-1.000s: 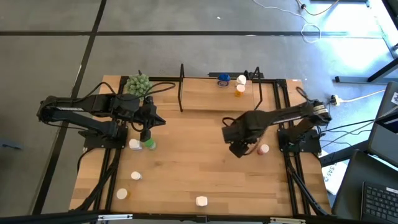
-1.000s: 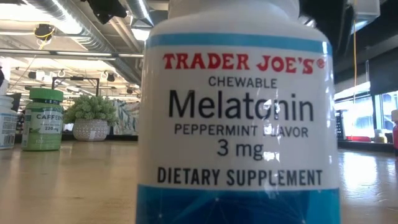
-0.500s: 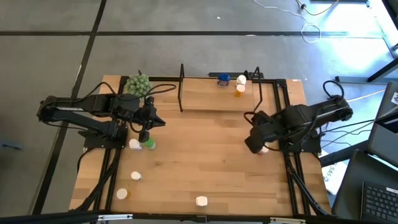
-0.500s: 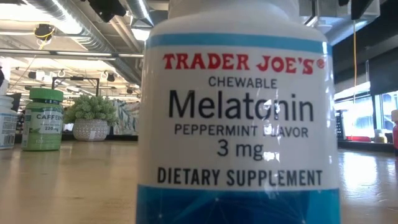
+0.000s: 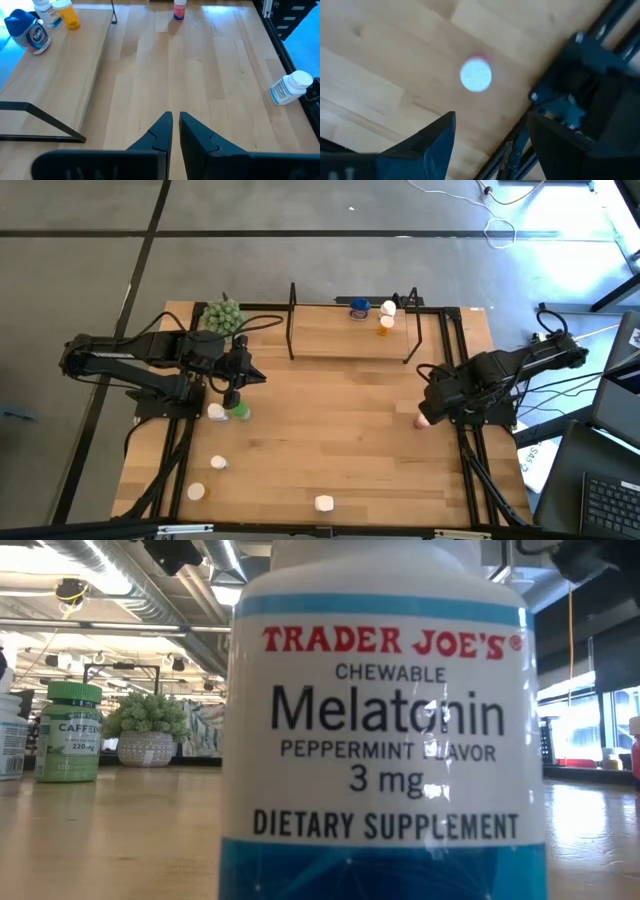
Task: Pick and place medicine bottles onto shelf by color
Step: Put the pink pill bottle on the shelf
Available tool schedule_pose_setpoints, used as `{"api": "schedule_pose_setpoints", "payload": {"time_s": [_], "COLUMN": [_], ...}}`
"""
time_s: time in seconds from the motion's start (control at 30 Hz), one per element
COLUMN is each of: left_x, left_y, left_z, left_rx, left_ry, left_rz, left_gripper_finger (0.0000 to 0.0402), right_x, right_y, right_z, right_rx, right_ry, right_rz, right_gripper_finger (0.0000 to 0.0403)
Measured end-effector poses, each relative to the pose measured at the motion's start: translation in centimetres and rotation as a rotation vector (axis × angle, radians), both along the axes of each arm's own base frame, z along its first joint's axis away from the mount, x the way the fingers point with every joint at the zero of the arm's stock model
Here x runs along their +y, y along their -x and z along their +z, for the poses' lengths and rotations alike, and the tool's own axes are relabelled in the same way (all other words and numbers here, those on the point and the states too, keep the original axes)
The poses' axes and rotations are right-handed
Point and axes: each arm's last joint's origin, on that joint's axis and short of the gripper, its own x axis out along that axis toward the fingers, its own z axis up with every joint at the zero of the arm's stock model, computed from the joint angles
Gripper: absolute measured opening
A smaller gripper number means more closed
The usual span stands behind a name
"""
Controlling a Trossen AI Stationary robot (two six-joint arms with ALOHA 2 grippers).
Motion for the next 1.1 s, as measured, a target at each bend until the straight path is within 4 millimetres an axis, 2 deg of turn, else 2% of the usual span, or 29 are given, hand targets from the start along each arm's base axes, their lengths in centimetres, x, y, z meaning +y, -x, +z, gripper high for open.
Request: {"api": "schedule_pose_setpoints", "payload": {"time_s": [0.1, 0.27, 0.47, 1.1], "left_x": [0.0, 0.0, 0.0, 0.0], "left_y": [0.0, 0.0, 0.0, 0.0], "left_z": [0.0, 0.0, 0.0, 0.0], "left_rx": [0.000, 0.000, 0.000, 0.000], "left_ry": [0.000, 0.000, 0.000, 0.000], "left_rz": [0.000, 0.000, 0.000, 0.000], "left_gripper_finger": [0.0028, 0.0027, 0.0027, 0.0027], "right_x": [-0.1, 0.0, -0.2, -0.2], "right_y": [0.5, 0.2, 0.8, 0.3], "right_z": [-1.8, -4.5, -6.9, -10.5], "right_rx": [-0.047, -0.153, -0.063, -0.139], "right_ry": [-0.040, -0.079, -0.086, -0.046], "right_rz": [-0.043, -0.020, -0.070, -0.024], "right_gripper_finger": [0.0248, 0.0248, 0.0248, 0.0248]}}
